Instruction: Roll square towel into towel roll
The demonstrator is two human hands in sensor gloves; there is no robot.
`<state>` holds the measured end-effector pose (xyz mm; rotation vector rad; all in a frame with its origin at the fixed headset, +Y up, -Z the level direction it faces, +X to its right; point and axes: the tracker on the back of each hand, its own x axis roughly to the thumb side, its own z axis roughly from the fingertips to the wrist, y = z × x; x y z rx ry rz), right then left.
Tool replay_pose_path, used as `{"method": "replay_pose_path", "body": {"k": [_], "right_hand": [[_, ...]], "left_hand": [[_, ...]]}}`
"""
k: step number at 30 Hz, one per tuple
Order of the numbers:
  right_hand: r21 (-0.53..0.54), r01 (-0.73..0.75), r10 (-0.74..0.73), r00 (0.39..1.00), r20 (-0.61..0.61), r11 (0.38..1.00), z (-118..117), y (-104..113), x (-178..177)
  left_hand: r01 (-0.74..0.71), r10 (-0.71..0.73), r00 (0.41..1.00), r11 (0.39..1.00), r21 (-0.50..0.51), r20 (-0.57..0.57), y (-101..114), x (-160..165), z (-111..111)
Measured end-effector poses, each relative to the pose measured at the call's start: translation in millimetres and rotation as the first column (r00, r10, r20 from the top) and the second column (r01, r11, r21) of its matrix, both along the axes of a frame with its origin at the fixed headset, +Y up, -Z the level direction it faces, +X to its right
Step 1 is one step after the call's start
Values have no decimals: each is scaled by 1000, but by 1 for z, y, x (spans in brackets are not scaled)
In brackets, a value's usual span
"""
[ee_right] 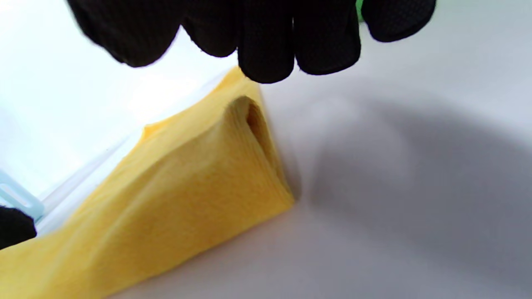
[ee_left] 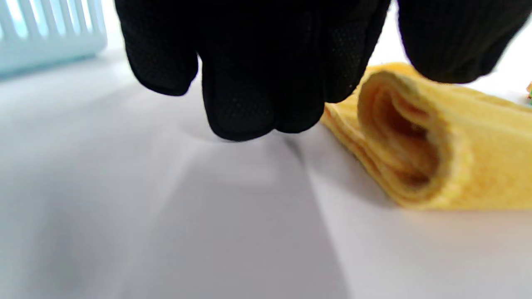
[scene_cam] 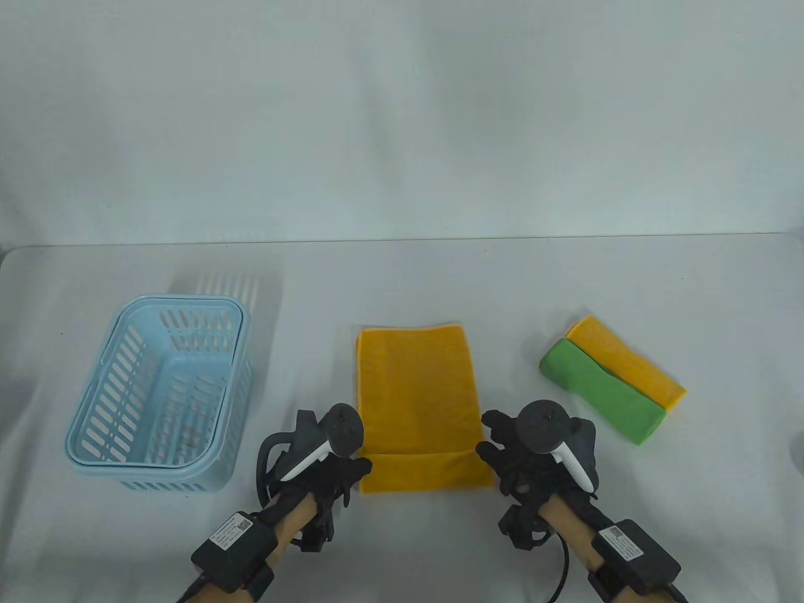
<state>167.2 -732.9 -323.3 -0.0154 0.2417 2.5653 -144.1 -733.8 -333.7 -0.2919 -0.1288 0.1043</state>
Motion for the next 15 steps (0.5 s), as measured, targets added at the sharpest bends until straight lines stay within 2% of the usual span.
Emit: {"method": "replay_pose_path", "body": {"k": [3, 7, 9, 15], "right_hand": [[43, -36, 39, 997, -65, 998, 8, 8, -10], [80, -115, 129, 974, -185, 990, 21, 14, -27], [85, -193, 208, 948, -242, 977, 26, 11, -38], [91, -375, 385, 883, -268, 923, 25, -6, -51]], "left_hand": [[14, -16, 999, 998, 69, 34, 11, 5, 6], [37, -57, 988, 990, 138, 144, 21, 22, 19], [73, -108, 959, 988, 140, 263, 16, 35, 25], [203, -241, 921, 967, 152, 305, -2, 49, 29]]}}
